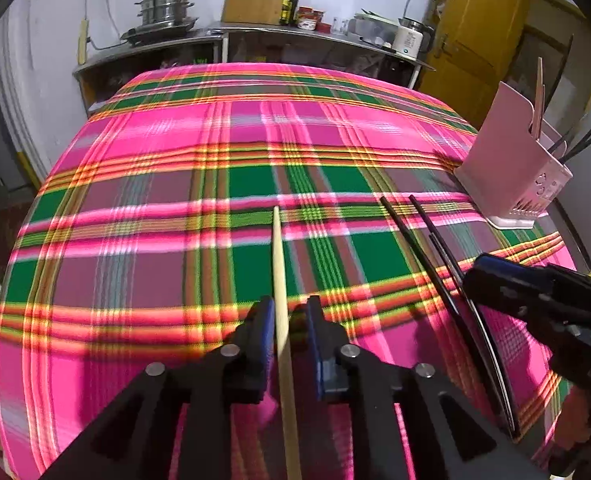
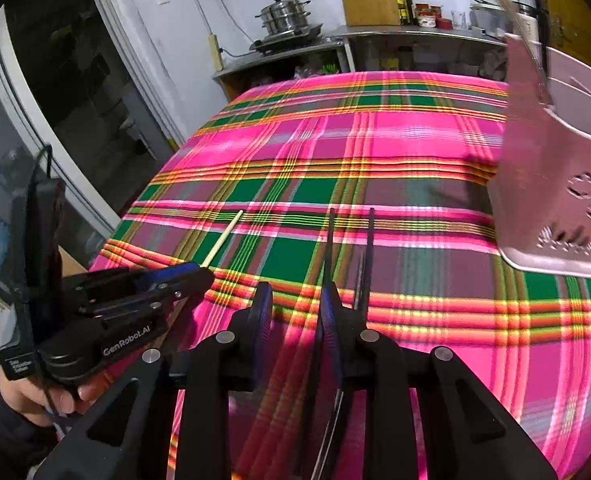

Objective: Organize utensils
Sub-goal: 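Grasp a light wooden chopstick with the left tool while the right tool grasps a black chopstick, then lift and carry both held chopsticks over the pink utensil holder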

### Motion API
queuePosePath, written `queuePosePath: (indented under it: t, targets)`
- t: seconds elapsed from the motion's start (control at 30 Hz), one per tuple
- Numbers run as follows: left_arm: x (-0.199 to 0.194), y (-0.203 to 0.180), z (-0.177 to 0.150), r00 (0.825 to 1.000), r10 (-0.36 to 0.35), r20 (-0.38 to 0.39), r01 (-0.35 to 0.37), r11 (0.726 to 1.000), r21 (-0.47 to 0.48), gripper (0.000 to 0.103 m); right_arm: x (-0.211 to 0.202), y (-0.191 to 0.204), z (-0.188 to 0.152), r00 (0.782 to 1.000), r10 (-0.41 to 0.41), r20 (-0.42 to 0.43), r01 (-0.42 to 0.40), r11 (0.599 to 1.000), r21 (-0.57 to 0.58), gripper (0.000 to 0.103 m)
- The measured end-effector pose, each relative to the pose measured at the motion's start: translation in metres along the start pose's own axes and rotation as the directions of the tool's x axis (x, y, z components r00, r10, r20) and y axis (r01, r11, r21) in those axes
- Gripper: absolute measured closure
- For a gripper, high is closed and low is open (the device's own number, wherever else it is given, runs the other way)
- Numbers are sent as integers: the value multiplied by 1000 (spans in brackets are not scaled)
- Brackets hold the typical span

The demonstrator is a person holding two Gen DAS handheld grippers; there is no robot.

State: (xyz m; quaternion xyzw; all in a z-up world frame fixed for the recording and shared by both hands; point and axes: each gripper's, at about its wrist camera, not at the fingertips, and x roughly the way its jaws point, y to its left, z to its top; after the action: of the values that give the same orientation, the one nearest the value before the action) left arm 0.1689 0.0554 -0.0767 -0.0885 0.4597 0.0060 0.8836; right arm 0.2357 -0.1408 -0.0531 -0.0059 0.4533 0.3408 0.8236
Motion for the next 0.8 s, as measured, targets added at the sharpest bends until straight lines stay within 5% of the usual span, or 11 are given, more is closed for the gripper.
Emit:
queuePosePath:
  t: [0.5,0.6,0.8]
  targets:
    - [10,-7,9,1000,17,16,-19,997,79,85,45,1,9,992,-94,-80,91,995,-32,86]
    - [13,-9,12,999,29,14,-30,995,94,85,48,0,14,990,-111,-85,108,993,-36,95]
    - [14,-5,18,999,35,-2,-35,997,68,97,48,-5,20,991,-93,-94,92,996,-8,97]
